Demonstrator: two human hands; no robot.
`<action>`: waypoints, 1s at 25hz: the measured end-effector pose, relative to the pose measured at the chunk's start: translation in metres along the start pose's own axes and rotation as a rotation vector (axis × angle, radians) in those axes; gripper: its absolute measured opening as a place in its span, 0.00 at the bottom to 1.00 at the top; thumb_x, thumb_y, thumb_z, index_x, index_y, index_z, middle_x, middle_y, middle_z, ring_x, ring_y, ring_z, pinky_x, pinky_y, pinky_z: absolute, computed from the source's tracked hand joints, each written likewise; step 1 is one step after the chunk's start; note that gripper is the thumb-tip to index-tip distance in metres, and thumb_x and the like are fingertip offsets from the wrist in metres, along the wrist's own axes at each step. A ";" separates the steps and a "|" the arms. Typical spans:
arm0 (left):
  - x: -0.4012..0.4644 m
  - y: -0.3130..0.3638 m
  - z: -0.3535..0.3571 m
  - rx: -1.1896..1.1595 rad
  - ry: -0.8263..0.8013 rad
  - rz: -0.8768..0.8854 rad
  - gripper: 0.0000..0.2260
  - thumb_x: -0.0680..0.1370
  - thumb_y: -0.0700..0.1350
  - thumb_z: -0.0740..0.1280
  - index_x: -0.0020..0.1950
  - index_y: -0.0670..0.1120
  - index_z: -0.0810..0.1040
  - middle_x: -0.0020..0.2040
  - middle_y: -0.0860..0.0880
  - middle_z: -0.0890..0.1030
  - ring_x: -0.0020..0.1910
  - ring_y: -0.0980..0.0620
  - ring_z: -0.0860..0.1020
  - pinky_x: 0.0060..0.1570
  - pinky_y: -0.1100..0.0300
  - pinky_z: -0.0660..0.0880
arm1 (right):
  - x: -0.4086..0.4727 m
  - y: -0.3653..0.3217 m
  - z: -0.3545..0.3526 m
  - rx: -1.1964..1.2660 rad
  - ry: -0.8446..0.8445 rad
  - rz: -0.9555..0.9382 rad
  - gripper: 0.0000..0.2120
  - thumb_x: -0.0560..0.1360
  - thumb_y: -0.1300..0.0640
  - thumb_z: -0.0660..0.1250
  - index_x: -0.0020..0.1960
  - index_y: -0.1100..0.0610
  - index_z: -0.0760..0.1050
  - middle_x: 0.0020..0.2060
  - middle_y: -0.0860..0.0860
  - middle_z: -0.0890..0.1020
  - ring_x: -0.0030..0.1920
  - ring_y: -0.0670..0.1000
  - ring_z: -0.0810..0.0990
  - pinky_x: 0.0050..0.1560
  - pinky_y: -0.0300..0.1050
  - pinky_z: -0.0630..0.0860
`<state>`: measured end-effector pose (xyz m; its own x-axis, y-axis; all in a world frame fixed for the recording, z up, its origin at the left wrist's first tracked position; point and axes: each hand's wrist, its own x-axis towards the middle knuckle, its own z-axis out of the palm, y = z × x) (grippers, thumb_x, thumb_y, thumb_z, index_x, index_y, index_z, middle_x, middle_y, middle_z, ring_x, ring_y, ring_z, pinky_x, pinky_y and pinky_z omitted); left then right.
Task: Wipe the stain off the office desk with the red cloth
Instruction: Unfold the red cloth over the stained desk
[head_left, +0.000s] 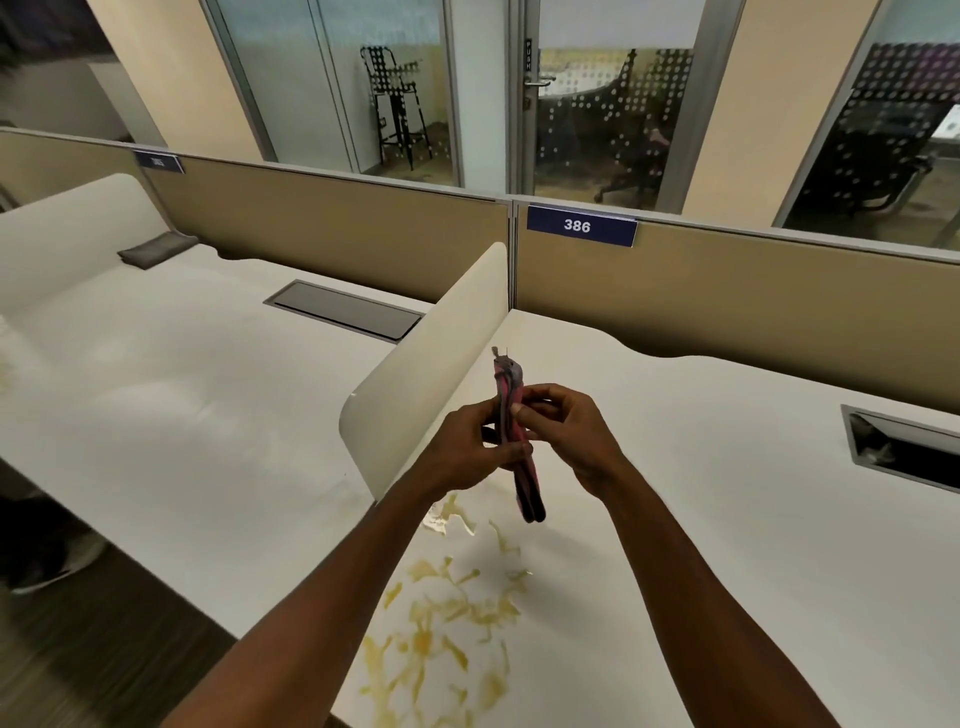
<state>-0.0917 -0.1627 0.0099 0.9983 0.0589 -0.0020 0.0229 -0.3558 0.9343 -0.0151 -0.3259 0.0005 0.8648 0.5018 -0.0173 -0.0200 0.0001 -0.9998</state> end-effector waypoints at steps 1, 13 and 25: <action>-0.004 0.001 -0.001 -0.020 -0.023 -0.014 0.19 0.75 0.40 0.75 0.65 0.51 0.79 0.53 0.57 0.85 0.51 0.55 0.84 0.46 0.63 0.82 | -0.005 0.000 0.002 -0.016 0.006 -0.008 0.11 0.78 0.57 0.75 0.60 0.57 0.83 0.51 0.54 0.89 0.55 0.54 0.88 0.64 0.59 0.82; -0.039 -0.004 0.012 -0.218 0.063 -0.053 0.13 0.80 0.42 0.69 0.64 0.49 0.82 0.53 0.46 0.87 0.52 0.46 0.86 0.48 0.49 0.84 | -0.040 0.029 0.016 0.062 0.167 -0.021 0.08 0.80 0.60 0.70 0.57 0.56 0.86 0.47 0.52 0.89 0.49 0.53 0.88 0.50 0.48 0.83; -0.050 -0.009 0.006 -0.282 0.278 -0.177 0.09 0.80 0.50 0.70 0.55 0.48 0.85 0.51 0.47 0.87 0.51 0.46 0.85 0.49 0.52 0.83 | -0.041 0.022 0.022 0.290 0.279 0.129 0.06 0.82 0.58 0.68 0.56 0.55 0.84 0.49 0.51 0.87 0.47 0.50 0.85 0.47 0.47 0.82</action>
<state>-0.1412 -0.1679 -0.0004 0.9267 0.3588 -0.1112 0.1385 -0.0510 0.9890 -0.0616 -0.3275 -0.0203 0.9477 0.2604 -0.1844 -0.2433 0.2161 -0.9456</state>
